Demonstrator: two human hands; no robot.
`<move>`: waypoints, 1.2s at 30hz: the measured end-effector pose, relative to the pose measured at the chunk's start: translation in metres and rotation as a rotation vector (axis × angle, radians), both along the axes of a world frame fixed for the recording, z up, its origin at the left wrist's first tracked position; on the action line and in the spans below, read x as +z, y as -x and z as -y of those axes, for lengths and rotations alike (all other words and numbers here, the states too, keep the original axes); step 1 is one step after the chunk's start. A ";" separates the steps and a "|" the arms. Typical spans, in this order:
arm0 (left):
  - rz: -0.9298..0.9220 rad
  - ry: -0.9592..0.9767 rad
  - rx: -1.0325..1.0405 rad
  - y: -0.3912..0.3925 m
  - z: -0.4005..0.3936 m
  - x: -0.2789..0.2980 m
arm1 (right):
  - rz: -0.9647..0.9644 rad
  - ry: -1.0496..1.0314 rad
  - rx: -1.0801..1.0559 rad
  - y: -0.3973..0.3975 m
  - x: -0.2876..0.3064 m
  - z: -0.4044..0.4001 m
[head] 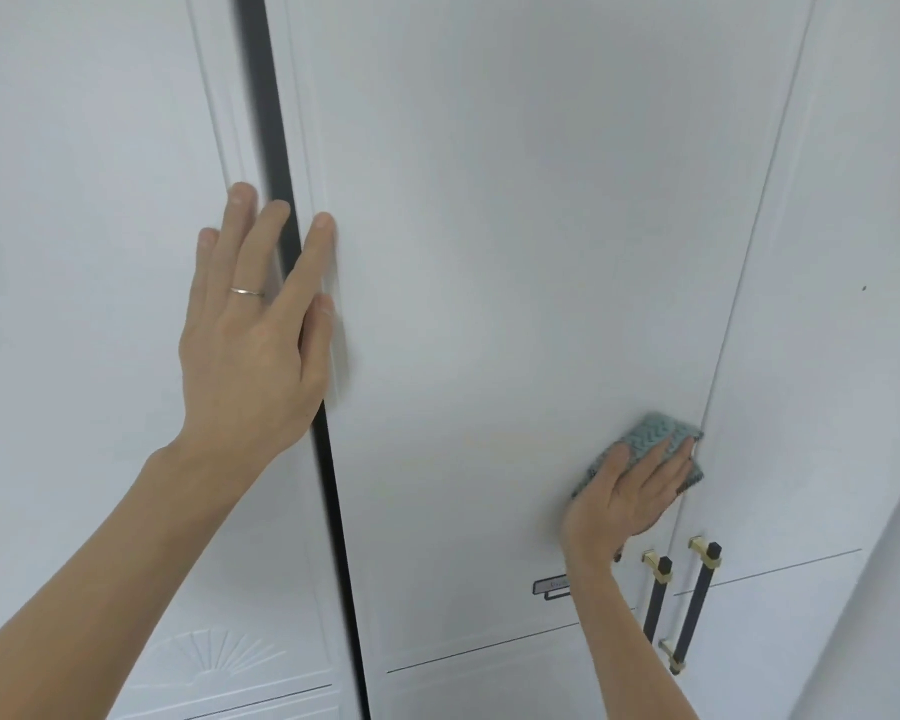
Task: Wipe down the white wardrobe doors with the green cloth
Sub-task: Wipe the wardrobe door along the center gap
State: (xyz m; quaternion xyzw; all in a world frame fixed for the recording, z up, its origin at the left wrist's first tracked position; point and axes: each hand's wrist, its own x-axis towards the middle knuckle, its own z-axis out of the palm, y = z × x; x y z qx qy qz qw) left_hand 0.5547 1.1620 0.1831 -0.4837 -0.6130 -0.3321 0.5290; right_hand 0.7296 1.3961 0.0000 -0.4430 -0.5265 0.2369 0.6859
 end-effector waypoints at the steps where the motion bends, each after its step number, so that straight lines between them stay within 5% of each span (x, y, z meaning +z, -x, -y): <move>1: -0.002 0.004 0.000 0.000 0.000 0.000 | -0.083 0.078 -0.008 0.010 0.008 0.008; 3: -0.004 0.021 -0.003 0.000 0.002 0.000 | -0.101 0.114 -0.035 0.031 0.021 0.033; 9: -0.002 0.064 -0.020 0.004 0.012 0.001 | 0.473 -0.541 0.143 0.085 0.034 0.132; 14: -0.023 0.056 0.000 0.003 0.014 0.006 | 0.700 -0.892 0.149 0.071 0.099 0.112; 27: -0.063 -0.136 0.109 0.008 0.008 0.149 | 0.581 -1.171 -0.106 0.093 0.394 0.093; 36: -0.119 -0.112 0.206 0.008 -0.001 0.236 | 0.578 -1.010 -0.048 0.108 0.566 0.113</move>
